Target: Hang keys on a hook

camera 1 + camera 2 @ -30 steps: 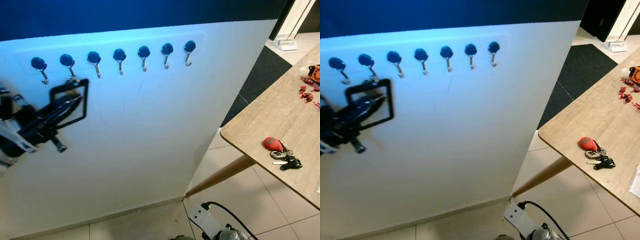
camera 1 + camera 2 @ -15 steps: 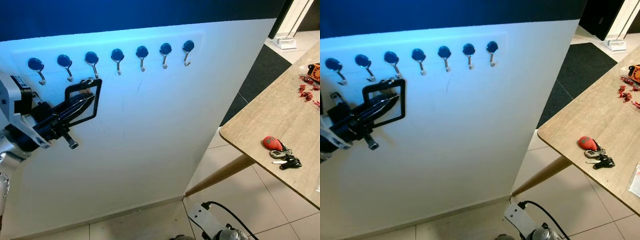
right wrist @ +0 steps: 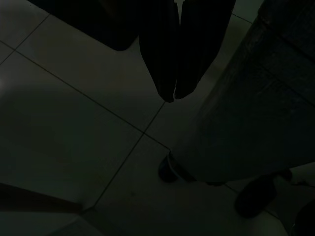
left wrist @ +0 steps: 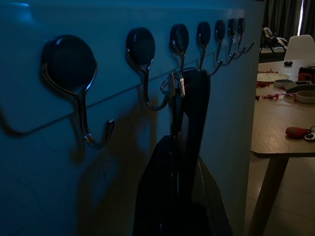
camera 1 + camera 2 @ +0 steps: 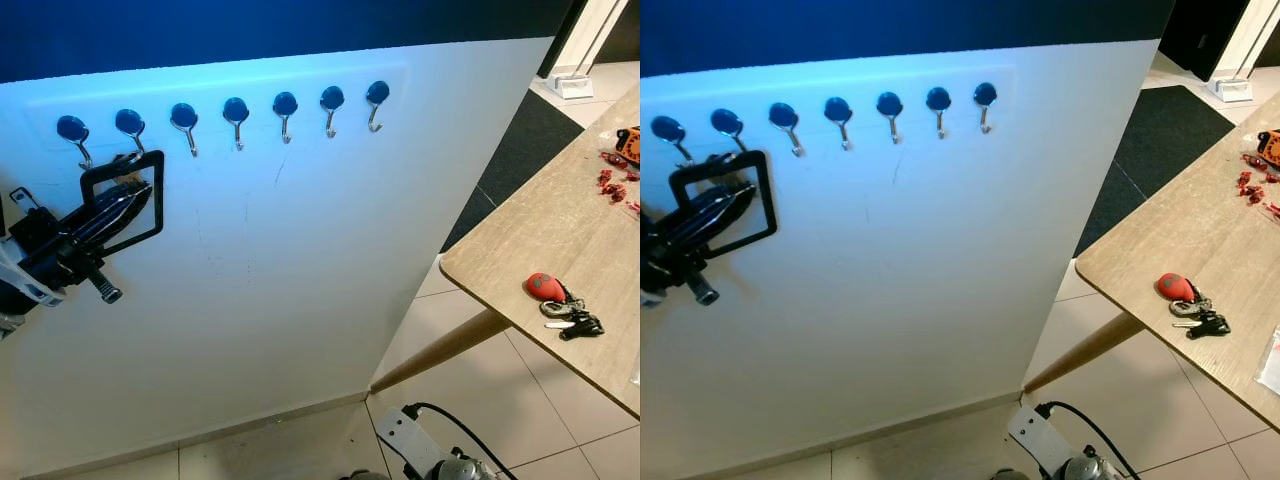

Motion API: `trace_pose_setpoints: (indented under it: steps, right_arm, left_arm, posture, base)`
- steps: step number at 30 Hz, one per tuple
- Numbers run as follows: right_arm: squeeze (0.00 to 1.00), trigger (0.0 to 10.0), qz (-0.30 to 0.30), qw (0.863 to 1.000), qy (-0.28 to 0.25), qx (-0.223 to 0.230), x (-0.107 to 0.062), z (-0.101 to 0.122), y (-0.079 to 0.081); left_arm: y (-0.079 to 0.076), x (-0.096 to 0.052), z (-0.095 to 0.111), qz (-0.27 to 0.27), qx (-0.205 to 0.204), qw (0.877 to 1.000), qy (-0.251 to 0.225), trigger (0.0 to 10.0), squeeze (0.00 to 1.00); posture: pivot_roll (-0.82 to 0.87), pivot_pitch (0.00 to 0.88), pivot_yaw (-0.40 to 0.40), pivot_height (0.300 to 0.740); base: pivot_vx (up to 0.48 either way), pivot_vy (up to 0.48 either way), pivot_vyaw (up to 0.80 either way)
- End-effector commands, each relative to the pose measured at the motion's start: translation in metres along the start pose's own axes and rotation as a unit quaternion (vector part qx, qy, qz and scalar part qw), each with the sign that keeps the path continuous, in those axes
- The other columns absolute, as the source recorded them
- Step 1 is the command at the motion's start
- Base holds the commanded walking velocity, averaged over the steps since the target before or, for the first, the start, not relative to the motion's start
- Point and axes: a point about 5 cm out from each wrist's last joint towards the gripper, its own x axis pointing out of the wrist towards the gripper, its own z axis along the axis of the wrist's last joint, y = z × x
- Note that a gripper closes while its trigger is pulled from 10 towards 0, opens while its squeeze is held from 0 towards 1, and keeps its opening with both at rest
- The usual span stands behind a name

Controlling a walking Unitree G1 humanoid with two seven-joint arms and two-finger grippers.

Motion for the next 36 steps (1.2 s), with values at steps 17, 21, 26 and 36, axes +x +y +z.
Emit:
trace_pose_setpoints:
  steps: [17, 21, 26, 36]
  right_arm:
    - [0.00, 10.0, 0.021, 0.999, 0.038, 0.008, 0.000, -0.022, 0.014]
    - [0.00, 10.0, 0.022, 0.999, 0.038, 0.008, 0.000, -0.022, 0.014]
    - [0.00, 10.0, 0.023, 0.999, 0.038, 0.009, 0.000, -0.022, 0.015]
    - [0.00, 10.0, 0.023, 0.999, 0.038, 0.007, 0.000, -0.021, 0.015]
  left_arm:
    - [-0.005, 0.022, -0.018, -0.005, -0.024, 0.999, 0.027, 10.0, 0.00]
    - [-0.006, 0.023, -0.020, -0.007, -0.027, 0.999, 0.029, 10.0, 0.00]
    - [-0.007, 0.024, -0.023, -0.008, -0.025, 0.999, 0.039, 10.0, 0.00]
    - [-0.015, 0.024, -0.026, -0.028, -0.030, 0.998, 0.049, 10.0, 0.00]
  posture:
    - [-0.02, 0.099, 0.006, 0.740]
    - [-0.02, 0.101, 0.008, 0.740]
    - [-0.02, 0.101, 0.008, 0.740]
    - [-0.01, 0.102, 0.003, 0.740]
  base:
    - [0.000, 0.000, 0.00]
    - [0.000, 0.000, 0.00]
    - [0.000, 0.000, 0.00]
    - [0.000, 0.000, 0.00]
